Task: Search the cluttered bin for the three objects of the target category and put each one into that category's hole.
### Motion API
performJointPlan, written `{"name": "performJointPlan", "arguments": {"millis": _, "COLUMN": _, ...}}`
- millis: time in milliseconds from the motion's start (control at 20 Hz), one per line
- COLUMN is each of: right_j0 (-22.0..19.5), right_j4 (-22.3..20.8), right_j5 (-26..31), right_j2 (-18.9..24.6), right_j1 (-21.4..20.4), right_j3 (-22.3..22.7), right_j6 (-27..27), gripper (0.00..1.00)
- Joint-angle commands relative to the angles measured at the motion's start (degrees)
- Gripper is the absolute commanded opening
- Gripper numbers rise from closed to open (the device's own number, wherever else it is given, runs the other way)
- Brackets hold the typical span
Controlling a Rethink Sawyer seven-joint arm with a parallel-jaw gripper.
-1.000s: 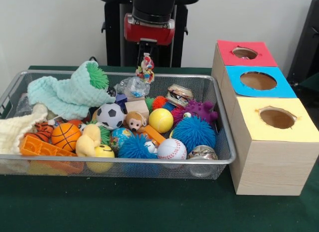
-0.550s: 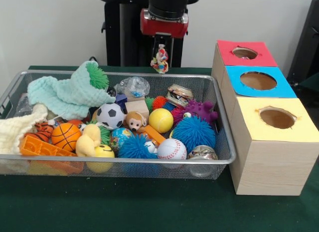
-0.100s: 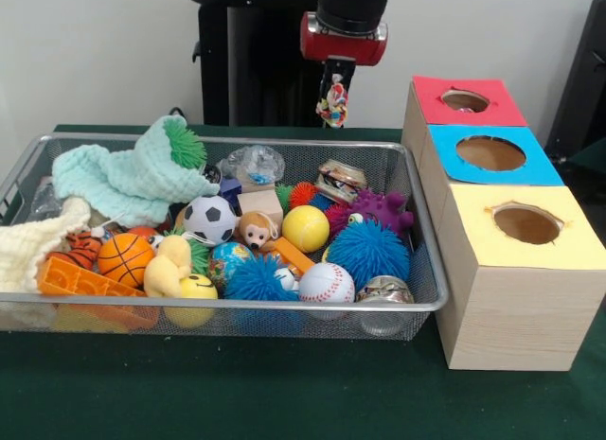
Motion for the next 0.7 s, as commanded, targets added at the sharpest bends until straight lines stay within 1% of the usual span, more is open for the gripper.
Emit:
{"name": "performJointPlan", "arguments": {"millis": 50, "right_j0": -0.06, "right_j4": 3.55, "right_j5": -5.01, "right_j2": -0.95, "right_j1": 3.06, "right_j3": 1.48, "right_j6": 13.7, "gripper": 0.0}}
{"name": "performJointPlan", "arguments": {"millis": 700, "right_j0": 0.3, "right_j4": 4.78, "right_j5": -5.52, "right_j2": -1.54, "right_j1": 3.98, "right_j3": 0.15, "right_j6": 11.91, "gripper": 0.0}}
